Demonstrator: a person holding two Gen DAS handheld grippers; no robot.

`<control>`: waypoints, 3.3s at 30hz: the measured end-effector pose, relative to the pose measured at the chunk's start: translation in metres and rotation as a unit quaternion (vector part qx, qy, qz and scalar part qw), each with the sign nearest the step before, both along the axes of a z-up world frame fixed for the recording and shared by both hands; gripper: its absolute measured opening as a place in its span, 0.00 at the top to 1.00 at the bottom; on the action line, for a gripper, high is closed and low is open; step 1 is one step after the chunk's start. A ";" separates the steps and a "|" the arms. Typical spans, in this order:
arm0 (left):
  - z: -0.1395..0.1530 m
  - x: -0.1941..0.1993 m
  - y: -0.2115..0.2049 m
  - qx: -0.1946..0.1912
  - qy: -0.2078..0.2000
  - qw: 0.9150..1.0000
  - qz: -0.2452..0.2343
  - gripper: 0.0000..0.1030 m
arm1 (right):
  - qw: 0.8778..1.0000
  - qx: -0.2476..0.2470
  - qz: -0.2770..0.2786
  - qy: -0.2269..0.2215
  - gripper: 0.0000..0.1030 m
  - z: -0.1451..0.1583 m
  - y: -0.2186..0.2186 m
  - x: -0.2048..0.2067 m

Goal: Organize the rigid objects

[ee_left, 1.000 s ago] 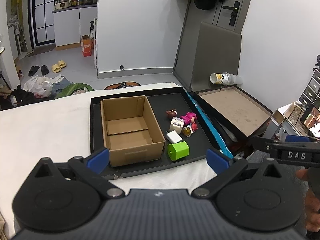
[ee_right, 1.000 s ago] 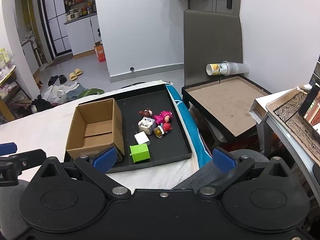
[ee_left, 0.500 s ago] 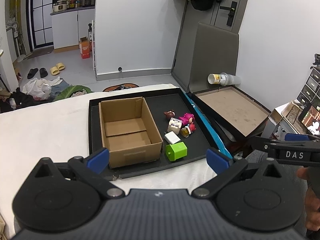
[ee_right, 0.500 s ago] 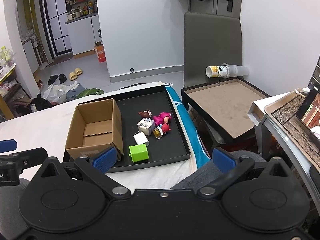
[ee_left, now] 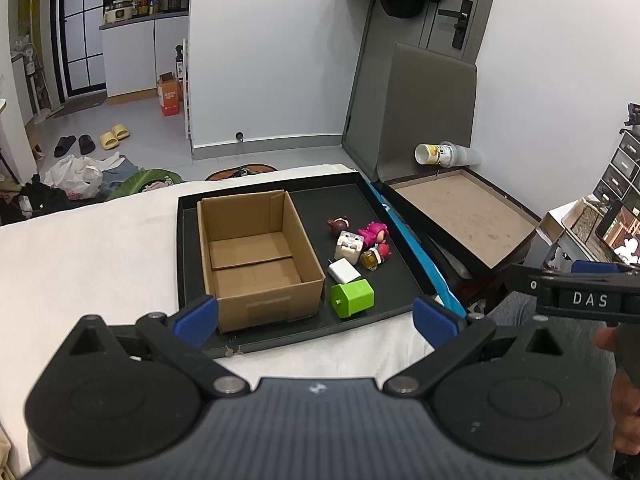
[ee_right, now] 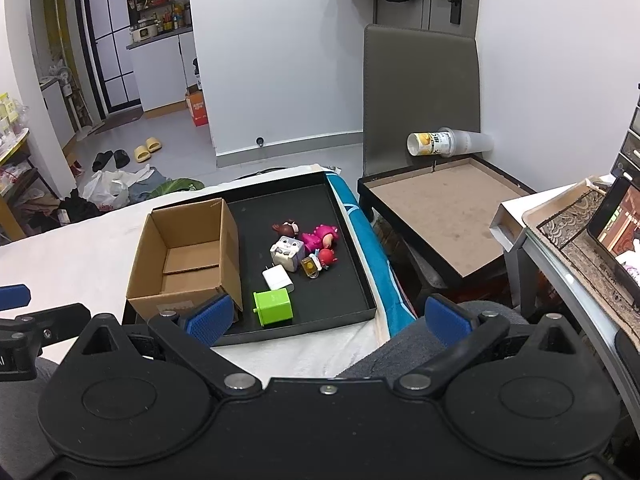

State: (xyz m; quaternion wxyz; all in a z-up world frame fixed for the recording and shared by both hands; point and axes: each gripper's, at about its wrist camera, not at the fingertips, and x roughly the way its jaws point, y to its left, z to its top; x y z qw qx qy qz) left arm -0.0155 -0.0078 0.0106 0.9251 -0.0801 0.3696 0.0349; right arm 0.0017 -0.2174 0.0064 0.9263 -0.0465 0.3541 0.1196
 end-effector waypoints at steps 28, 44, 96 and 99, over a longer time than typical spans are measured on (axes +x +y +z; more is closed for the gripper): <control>-0.033 0.025 0.024 -0.025 0.029 0.999 0.025 0.00 | 0.999 -0.007 0.001 0.037 0.00 -0.030 0.010 0.029; -0.077 0.066 0.060 -0.063 0.067 0.994 0.052 0.01 | 0.995 0.006 0.028 0.100 0.00 -0.059 0.027 0.079; -0.183 0.142 0.166 -0.202 0.135 0.959 0.147 0.66 | 0.951 -0.029 0.086 0.296 0.38 -0.183 0.094 0.208; -0.188 0.140 0.170 -0.219 0.133 0.955 0.152 0.73 | 0.950 -0.040 0.091 0.295 0.51 -0.186 0.096 0.206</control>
